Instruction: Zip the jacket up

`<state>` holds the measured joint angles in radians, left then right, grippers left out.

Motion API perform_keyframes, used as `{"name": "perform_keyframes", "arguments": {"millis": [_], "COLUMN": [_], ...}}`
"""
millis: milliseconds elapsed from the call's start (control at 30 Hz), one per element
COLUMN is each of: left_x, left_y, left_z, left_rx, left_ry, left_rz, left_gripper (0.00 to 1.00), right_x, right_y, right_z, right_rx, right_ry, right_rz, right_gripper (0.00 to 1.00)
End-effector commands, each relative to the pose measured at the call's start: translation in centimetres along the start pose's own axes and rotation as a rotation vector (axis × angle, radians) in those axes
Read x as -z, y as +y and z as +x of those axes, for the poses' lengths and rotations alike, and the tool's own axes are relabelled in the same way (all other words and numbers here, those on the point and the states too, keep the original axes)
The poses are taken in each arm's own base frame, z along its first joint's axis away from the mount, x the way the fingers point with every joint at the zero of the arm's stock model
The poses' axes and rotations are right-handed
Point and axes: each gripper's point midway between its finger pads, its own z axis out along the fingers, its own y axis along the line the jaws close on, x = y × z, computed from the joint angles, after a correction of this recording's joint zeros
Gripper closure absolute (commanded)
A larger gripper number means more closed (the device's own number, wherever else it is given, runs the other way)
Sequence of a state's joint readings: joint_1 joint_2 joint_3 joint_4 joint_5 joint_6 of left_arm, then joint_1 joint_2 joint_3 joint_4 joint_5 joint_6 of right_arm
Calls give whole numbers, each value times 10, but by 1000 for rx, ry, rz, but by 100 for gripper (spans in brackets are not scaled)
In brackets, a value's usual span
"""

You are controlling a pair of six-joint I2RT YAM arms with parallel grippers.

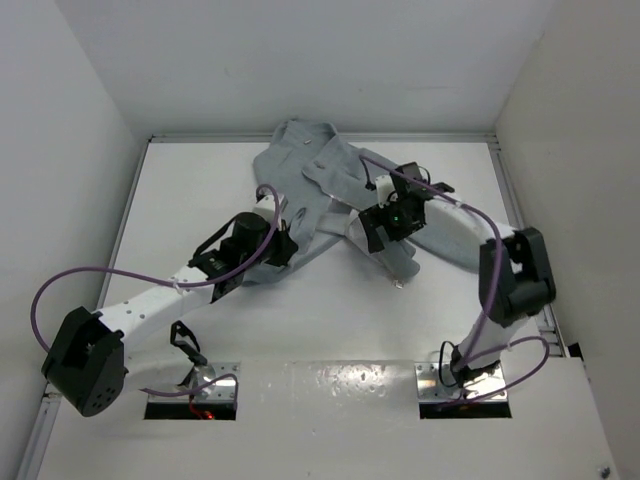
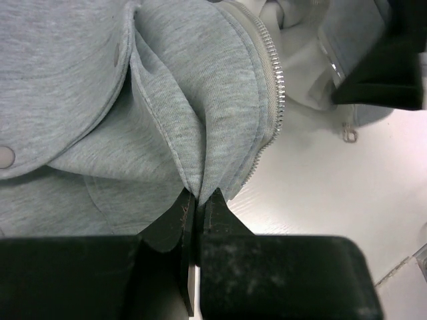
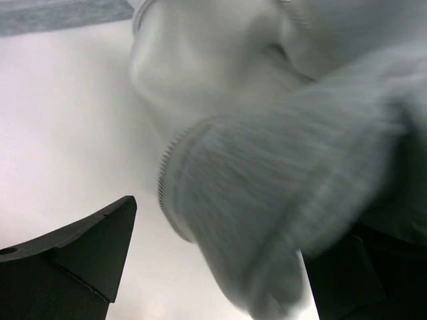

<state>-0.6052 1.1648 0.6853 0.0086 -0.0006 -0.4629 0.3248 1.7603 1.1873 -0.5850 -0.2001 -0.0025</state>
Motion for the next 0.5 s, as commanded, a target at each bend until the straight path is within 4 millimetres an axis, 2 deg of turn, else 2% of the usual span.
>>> {"name": "perform_keyframes", "arguments": {"millis": [0,33,67,100,167,300,400,433,467], "left_x": [2,4,4,4,4,4,6,6,6], "left_y": [-5,-7,-8,-8,-10,-10,-11,-9,-9], "left_z": [-26,-28,-28,-28,-30,-30,-33,-26,-26], "left_rx": [-19,-19,-10,-10,-11,-11,-11,-11,-11], "left_ry": [-79,-84,-84,-84,-89,-89,-99,-82,-82], "left_rz": [22,33,34,34,46,46,50,43,43], "left_gripper": [100,100,100,100,100,100,100,100,100], "right_x": [45,49,52,59,66,76,77,73,71], "right_y": [1,1,-15,-20,-36,-49,-40,-35,-30], "right_z": [-19,-9,8,14,38,62,93,104,108], "right_rx": [196,249,249,252,211,139,136,134,134], "right_ry": [-138,-120,-56,-43,24,0,29,43,37], "right_rz": [103,129,221,249,314,337,286,257,228], "right_gripper": [0,0,0,0,0,0,0,0,0]}}
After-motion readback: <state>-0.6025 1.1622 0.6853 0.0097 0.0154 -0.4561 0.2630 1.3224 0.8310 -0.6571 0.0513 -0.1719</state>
